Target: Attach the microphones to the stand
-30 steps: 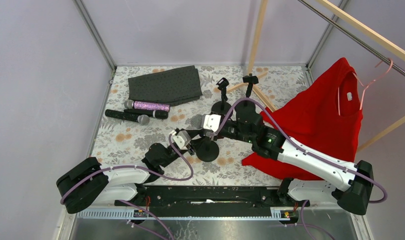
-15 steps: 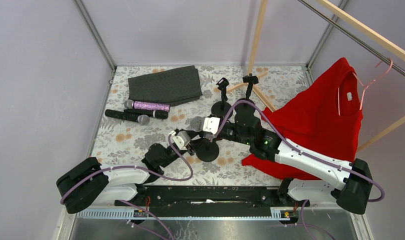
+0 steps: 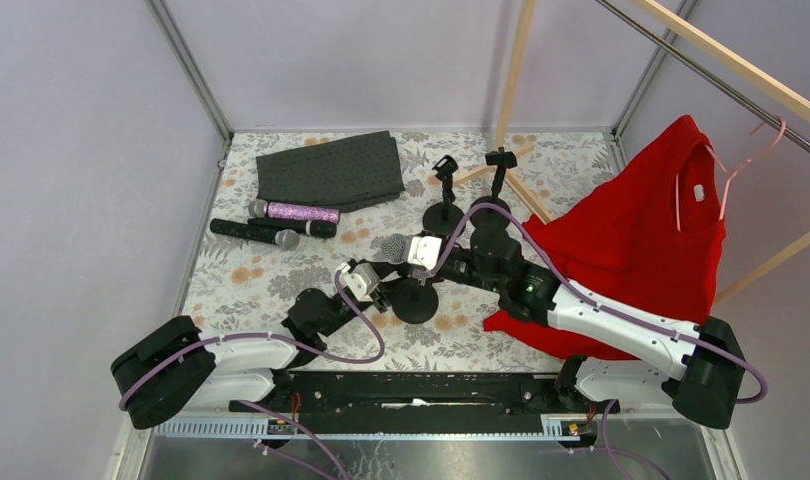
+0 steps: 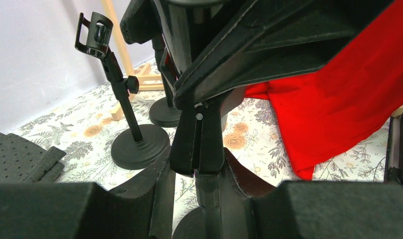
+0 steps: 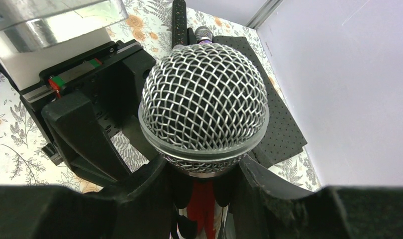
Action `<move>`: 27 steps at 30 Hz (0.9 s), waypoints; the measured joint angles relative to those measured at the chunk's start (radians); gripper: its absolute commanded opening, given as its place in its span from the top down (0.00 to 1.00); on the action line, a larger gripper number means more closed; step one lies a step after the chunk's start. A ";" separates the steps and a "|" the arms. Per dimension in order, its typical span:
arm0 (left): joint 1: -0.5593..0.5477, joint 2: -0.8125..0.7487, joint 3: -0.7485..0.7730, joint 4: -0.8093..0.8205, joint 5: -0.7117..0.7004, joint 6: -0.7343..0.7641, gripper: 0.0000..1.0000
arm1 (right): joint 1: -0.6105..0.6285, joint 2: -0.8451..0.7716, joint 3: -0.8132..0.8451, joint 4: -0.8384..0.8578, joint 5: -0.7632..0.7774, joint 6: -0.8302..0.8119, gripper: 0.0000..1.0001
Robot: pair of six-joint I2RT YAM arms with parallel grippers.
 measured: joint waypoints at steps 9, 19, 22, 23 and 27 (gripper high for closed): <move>0.000 -0.002 0.000 -0.004 -0.001 0.000 0.91 | -0.003 0.000 -0.013 0.019 0.009 0.010 0.90; 0.000 -0.003 0.000 0.000 -0.009 0.000 0.41 | -0.006 0.000 -0.011 0.031 0.005 0.030 0.90; 0.000 -0.010 0.000 0.001 -0.009 0.000 0.33 | -0.006 0.000 -0.011 0.032 0.005 0.032 0.90; 0.000 -0.013 0.000 -0.001 -0.009 -0.001 0.28 | -0.006 0.000 -0.011 0.033 0.005 0.033 0.90; 0.000 -0.032 0.000 -0.018 -0.008 -0.004 0.02 | -0.006 0.000 -0.011 0.035 0.005 0.038 0.88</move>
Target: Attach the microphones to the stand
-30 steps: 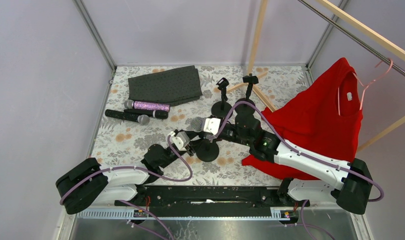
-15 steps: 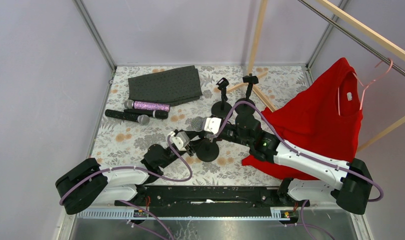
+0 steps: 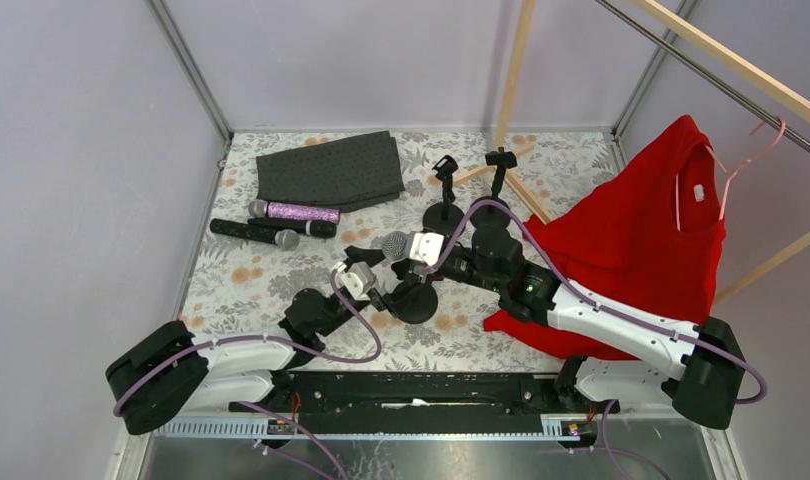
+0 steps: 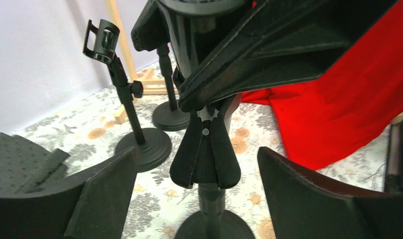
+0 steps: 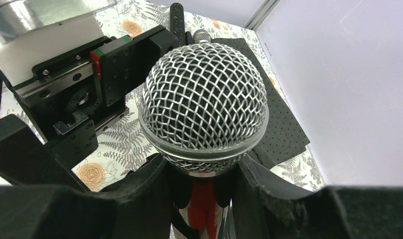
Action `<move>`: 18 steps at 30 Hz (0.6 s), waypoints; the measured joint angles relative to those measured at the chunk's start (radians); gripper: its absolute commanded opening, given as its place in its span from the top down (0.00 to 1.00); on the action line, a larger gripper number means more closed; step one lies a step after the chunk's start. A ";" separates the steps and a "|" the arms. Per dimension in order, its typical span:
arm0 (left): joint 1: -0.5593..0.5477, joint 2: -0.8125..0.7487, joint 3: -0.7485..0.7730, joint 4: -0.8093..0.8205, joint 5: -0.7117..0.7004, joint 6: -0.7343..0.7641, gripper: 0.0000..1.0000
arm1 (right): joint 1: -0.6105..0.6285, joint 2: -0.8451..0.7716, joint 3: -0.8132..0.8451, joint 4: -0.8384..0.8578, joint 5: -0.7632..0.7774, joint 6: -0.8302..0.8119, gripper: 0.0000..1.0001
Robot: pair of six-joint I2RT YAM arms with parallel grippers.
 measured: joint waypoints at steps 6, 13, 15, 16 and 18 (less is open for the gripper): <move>0.000 -0.042 0.010 -0.063 0.006 -0.007 0.01 | 0.000 0.000 0.000 0.001 0.000 0.003 0.74; 0.000 -0.105 0.015 -0.143 0.027 -0.007 0.01 | 0.000 -0.007 0.000 -0.002 -0.005 0.017 0.42; 0.000 -0.120 0.015 -0.162 0.031 -0.007 0.01 | 0.000 -0.012 0.000 -0.007 -0.011 0.030 0.37; 0.000 -0.126 0.015 -0.170 0.032 -0.008 0.01 | 0.000 -0.014 0.000 -0.008 -0.017 0.035 0.33; 0.000 -0.135 0.015 -0.184 0.033 -0.008 0.01 | 0.000 -0.019 0.000 -0.009 -0.022 0.043 0.27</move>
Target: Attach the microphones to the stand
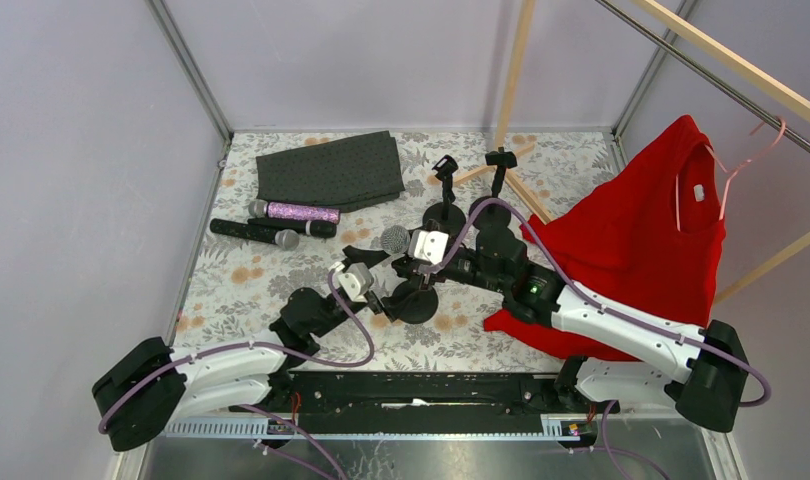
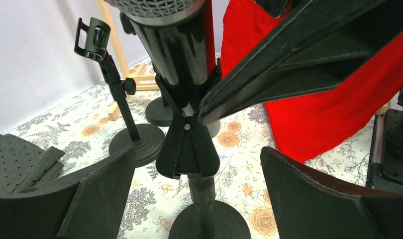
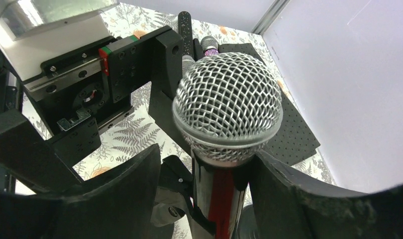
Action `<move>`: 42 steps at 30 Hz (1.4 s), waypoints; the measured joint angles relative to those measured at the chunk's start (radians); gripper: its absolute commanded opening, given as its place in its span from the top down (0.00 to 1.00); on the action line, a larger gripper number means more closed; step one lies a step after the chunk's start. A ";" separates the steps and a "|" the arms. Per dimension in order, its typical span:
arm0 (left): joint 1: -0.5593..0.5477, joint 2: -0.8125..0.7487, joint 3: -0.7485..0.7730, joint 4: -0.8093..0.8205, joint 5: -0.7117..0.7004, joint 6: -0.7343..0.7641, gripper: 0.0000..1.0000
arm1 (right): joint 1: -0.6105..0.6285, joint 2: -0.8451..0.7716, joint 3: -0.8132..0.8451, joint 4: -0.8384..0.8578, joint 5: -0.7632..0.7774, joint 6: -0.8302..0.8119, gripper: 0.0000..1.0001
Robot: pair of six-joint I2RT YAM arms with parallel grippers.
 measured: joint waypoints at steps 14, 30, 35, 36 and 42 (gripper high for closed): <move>0.000 -0.123 -0.034 -0.079 0.012 -0.063 0.01 | 0.002 -0.201 0.015 -0.040 0.021 0.064 0.16; -0.002 -0.352 -0.093 -0.255 -0.053 -0.442 0.01 | 0.004 -0.671 -0.209 -0.153 0.227 0.306 0.17; -0.013 -0.473 -0.108 -0.398 -0.076 -0.534 0.01 | 0.004 -0.761 -0.274 -0.183 0.340 0.417 0.18; -0.014 -0.497 -0.108 -0.435 -0.077 -0.542 0.01 | 0.004 -0.778 -0.296 -0.188 0.351 0.438 0.19; -0.018 -0.600 -0.058 -0.660 -0.139 -0.554 0.01 | 0.004 -0.815 -0.420 -0.206 0.373 0.548 0.21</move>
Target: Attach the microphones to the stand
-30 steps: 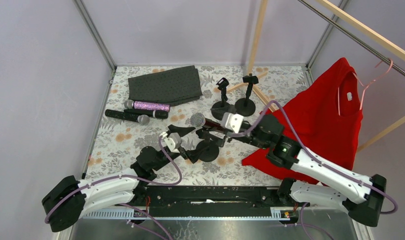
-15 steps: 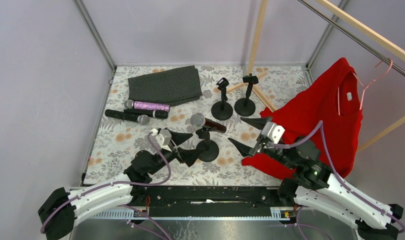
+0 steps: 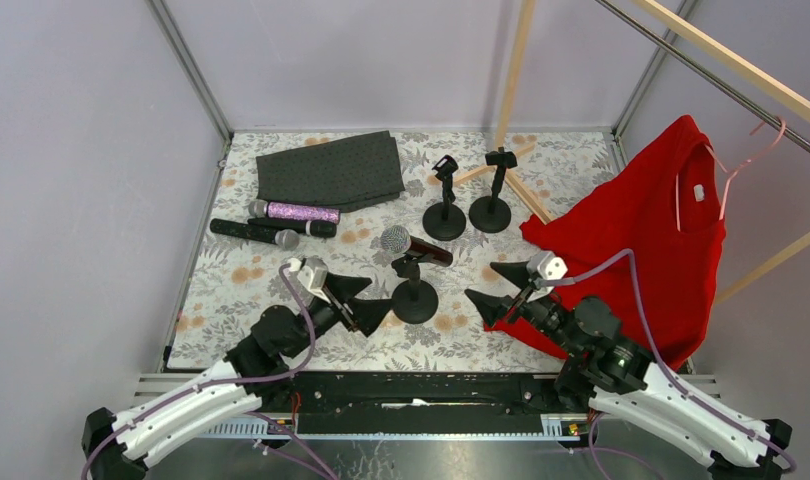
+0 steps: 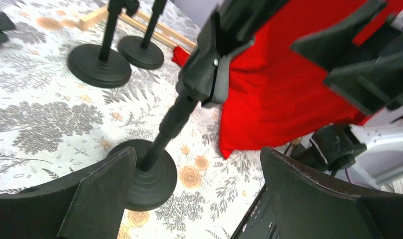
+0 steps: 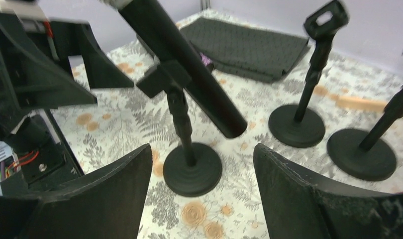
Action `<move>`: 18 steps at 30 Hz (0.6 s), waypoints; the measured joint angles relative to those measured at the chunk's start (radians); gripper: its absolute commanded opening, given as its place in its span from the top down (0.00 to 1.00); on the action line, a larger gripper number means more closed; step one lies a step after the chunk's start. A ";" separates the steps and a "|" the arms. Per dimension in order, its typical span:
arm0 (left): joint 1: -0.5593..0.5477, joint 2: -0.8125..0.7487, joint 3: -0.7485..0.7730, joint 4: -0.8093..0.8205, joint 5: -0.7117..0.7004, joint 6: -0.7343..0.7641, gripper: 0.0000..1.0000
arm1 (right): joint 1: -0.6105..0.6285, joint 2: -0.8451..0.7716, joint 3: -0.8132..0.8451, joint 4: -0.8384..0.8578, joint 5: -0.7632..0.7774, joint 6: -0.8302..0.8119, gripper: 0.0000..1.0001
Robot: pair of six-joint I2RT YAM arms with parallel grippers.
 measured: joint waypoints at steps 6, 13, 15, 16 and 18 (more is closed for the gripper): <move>-0.001 -0.056 0.137 -0.165 -0.129 -0.024 0.01 | 0.000 0.068 -0.132 0.107 -0.037 0.067 0.23; -0.001 0.008 0.410 -0.414 -0.285 -0.022 0.01 | 0.000 0.233 -0.250 0.320 -0.087 0.095 0.29; -0.001 0.040 0.483 -0.488 -0.325 -0.011 0.01 | 0.000 0.285 -0.278 0.400 -0.094 0.104 0.31; -0.001 0.056 0.514 -0.526 -0.343 -0.004 0.01 | 0.000 0.317 -0.293 0.448 -0.100 0.109 0.31; -0.001 0.083 0.563 -0.589 -0.372 0.011 0.01 | 0.000 0.383 -0.317 0.538 -0.111 0.120 0.33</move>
